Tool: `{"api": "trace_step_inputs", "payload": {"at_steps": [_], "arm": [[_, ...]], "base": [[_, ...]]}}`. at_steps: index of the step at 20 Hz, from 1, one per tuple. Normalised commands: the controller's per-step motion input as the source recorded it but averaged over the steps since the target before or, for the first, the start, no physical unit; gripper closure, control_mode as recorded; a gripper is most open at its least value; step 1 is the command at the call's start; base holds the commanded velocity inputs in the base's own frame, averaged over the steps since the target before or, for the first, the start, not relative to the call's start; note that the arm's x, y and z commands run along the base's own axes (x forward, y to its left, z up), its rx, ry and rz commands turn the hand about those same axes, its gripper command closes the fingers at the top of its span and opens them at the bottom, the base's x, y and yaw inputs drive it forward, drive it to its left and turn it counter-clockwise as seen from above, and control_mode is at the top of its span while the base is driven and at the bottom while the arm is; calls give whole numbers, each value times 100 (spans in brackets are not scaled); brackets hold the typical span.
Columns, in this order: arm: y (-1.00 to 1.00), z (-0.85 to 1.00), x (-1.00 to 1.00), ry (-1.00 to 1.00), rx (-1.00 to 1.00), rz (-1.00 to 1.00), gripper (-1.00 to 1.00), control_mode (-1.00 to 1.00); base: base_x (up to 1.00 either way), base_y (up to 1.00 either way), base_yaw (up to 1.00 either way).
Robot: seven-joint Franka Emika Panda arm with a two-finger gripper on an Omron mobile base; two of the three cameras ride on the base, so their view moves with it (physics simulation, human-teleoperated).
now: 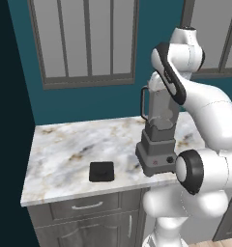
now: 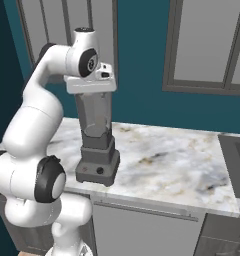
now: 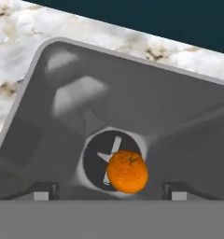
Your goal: Open the blender lid, put the tangerine in the blender, close the lid, and start the blender.
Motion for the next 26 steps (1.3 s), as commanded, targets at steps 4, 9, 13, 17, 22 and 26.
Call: {"api": "trace_step_inputs", "payload": {"at_steps": [4,9,13,17,22,26], "arm": [[0,61,-7,-1,0,-18,-100,-100],[1,96,-46,-10,0,-12,-100,-100],[30,18,-96,-1,0,-21,-100,-100],[67,-37,-100,0,0,-21,-100,-100],[73,-69,-100,0,0,-22,-100,-100],[99,-98,-64,9,0,-23,-100,-100]], "base": [[0,0,0],[0,0,0],[0,0,0],[0,0,0],[0,0,0],[0,0,0]]}}
